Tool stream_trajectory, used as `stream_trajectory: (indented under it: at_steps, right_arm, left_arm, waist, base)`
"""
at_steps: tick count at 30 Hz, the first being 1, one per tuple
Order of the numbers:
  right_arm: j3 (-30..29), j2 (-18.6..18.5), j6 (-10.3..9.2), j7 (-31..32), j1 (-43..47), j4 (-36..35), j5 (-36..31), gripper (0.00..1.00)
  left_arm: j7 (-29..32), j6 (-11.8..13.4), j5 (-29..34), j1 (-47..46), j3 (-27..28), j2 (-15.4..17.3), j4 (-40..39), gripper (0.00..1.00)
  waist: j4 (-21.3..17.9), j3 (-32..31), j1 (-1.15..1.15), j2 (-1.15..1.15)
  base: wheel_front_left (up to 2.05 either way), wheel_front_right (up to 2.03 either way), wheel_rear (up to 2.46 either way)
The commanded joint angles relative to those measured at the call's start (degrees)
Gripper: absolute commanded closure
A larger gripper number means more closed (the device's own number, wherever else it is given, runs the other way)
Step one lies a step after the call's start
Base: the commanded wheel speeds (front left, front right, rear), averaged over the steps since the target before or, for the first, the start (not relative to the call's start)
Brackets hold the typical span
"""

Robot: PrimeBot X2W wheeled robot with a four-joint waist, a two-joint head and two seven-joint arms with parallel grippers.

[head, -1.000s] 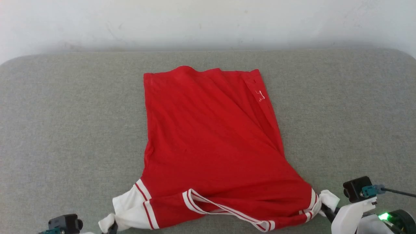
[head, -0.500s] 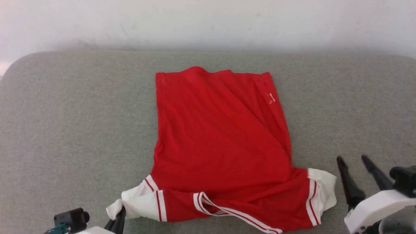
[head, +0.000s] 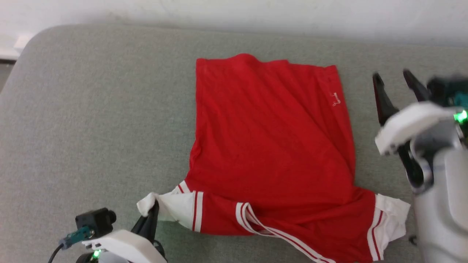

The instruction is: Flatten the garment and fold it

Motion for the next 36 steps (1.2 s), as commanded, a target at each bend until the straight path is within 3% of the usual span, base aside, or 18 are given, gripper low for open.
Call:
stream_trajectory:
  at_steps: [1, 6, 12, 22, 23, 24, 26, 27, 33, 36]
  right_arm:
    - [0.46, -0.30, -0.05, 0.30, -3.72, 3.17, -0.79, 0.00]
    - [0.53, -1.10, -0.05, 3.81, -15.81, 17.07, -2.81, 0.00]
    - [-2.87, -1.70, -0.05, 13.58, -25.45, 30.18, -5.35, 0.00]
    - [-5.64, -2.75, -0.05, 30.16, -31.38, 39.56, -9.09, 0.00]
    - [-5.94, -2.83, -0.05, 31.85, -31.40, 40.02, -9.45, 0.14]
    - [-6.39, -2.93, -0.05, 33.37, -31.21, 40.38, -9.75, 0.55]
    - [-7.24, -3.29, -0.05, 35.07, -30.46, 40.36, -10.32, 0.89]
    - [-7.57, -3.65, -0.05, 34.37, -29.96, 39.64, -10.61, 1.00]
    - [-10.56, -4.69, -0.05, 16.67, -22.99, 31.94, -11.12, 1.00]
    - [-13.20, -3.26, -0.05, 9.70, -17.45, 28.68, -10.29, 1.00]
  left_arm:
    - [-0.59, -0.54, 0.39, -1.49, -0.29, -0.40, 0.31, 1.00]
    - [-1.80, -1.37, 0.54, -4.10, -1.44, -1.49, 1.16, 1.00]
    - [-3.12, -2.23, 0.46, -6.29, -2.54, -2.70, 2.23, 1.00]
    - [-4.04, -2.78, 0.25, -7.03, -3.23, -3.15, 3.84, 1.00]
    - [-4.12, -2.74, 0.21, -6.96, -3.17, -3.11, 3.96, 1.00]
    - [-4.17, -2.68, 0.18, -6.85, -3.11, -3.06, 4.07, 1.00]
    - [-4.18, -2.56, 0.07, -6.56, -2.97, -2.91, 4.17, 1.00]
    - [-4.18, -2.50, 0.05, -6.43, -2.92, -2.82, 4.19, 1.00]
    - [-4.10, -2.14, -0.13, -5.25, -2.32, -1.89, 3.97, 1.00]
    - [-3.78, -1.82, -0.26, -4.08, -1.85, -1.13, 3.62, 1.00]
  waist:
    - [3.01, 3.68, -0.01, 0.00]
    - [5.89, 7.00, -0.01, 0.00]
    - [8.75, 9.83, -0.01, 0.00]
    - [10.13, 10.62, -0.01, 0.00]
    - [10.00, 10.51, -0.01, 0.00]
    - [9.84, 10.27, -0.01, 0.00]
    - [9.50, 9.75, -0.01, 0.00]
    - [9.32, 9.45, -0.01, 0.00]
    - [7.32, 6.46, -0.01, 0.00]
    - [5.69, 4.06, -0.01, 0.00]
  base:
    - [0.00, 0.00, 0.00]
    - [0.00, 0.00, 0.00]
    - [0.00, 0.00, 0.00]
    - [0.00, 0.00, 0.00]
    - [0.00, 0.00, 0.00]
    - [0.00, 0.00, 0.00]
    - [0.00, 0.00, 0.00]
    - [0.00, 0.00, 0.00]
    - [0.00, 0.00, 0.00]
    - [0.00, 0.00, 0.00]
